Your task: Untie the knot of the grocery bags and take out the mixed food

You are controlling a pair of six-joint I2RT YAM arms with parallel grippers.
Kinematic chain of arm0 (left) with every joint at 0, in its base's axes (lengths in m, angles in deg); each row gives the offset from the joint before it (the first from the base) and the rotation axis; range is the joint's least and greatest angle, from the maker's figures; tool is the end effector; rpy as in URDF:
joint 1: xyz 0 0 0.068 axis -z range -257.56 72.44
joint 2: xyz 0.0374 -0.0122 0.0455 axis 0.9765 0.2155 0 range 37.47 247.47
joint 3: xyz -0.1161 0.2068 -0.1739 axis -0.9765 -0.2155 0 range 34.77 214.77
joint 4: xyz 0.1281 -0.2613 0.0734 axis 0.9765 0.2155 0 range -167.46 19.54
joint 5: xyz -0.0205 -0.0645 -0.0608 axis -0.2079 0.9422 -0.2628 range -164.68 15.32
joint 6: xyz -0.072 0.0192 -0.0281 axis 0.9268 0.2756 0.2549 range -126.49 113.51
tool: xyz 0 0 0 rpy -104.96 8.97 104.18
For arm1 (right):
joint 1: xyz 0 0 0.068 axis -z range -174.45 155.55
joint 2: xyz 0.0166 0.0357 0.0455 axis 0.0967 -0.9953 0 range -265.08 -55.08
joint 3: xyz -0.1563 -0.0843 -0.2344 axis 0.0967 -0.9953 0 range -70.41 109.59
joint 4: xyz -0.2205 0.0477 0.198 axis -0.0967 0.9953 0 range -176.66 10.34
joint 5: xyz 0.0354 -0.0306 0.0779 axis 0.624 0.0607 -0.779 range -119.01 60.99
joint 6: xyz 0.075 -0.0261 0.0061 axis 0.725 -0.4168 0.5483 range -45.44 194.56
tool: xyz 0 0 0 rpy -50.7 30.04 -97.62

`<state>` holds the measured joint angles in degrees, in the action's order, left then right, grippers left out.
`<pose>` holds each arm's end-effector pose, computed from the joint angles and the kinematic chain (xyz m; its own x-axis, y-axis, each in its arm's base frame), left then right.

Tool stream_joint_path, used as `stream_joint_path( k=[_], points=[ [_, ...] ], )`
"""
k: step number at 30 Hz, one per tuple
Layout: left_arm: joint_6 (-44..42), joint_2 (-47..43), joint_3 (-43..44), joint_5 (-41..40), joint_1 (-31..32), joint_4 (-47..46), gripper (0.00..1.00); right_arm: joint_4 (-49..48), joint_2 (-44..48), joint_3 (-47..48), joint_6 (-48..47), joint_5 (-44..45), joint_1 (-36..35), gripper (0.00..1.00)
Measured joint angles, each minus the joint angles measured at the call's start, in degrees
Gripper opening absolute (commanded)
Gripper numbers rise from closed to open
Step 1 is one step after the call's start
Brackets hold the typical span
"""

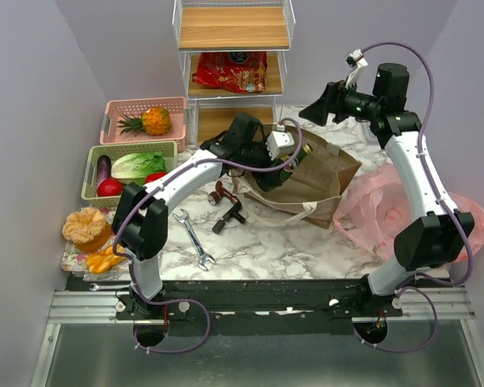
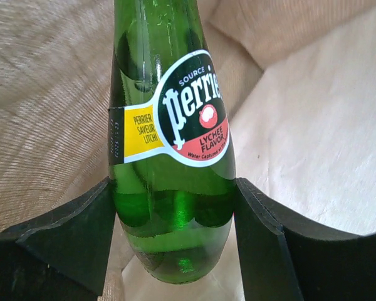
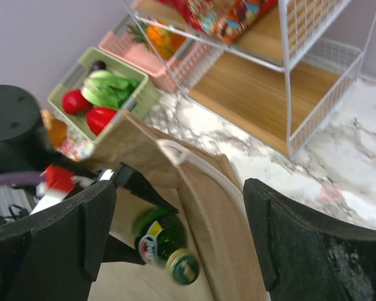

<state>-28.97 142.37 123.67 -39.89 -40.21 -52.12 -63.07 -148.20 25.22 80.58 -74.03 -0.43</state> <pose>0.3601 -0.3241 0.2826 -0.1646 0.5205 -0.8379 0.9758 0.2100 -0.0612 0.4255 0.0934 0.4274 -0.4324 0.0293 -0.9012 -0.6884 0.6347 0.3510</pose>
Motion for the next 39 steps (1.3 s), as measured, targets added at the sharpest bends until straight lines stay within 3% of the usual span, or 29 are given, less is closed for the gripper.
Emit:
stream_joint_path(
  k=[6,13,23,30,39],
  points=[
    [14.95,-1.51,0.26,3.28,-3.34,-9.60,0.00,-5.79,5.95,-1.36,5.64,-0.85,0.00,0.91],
    [25.79,-4.11,0.96,4.81,-4.22,-18.18,0.00,-11.04,12.04,-8.09,9.66,-2.32,0.00,0.92],
    [32.72,-4.72,1.75,6.43,-4.00,-23.61,0.00,-20.11,11.91,-17.94,17.03,-3.26,-0.70,0.87],
    [35.60,-4.72,1.75,6.88,-3.96,-25.27,0.00,-28.87,11.89,-20.26,21.46,-3.96,-3.19,0.89],
    [38.93,-4.72,2.34,7.56,-3.96,-27.04,0.00,-32.61,11.78,-22.84,22.77,-3.63,-4.50,0.89]
  ],
)
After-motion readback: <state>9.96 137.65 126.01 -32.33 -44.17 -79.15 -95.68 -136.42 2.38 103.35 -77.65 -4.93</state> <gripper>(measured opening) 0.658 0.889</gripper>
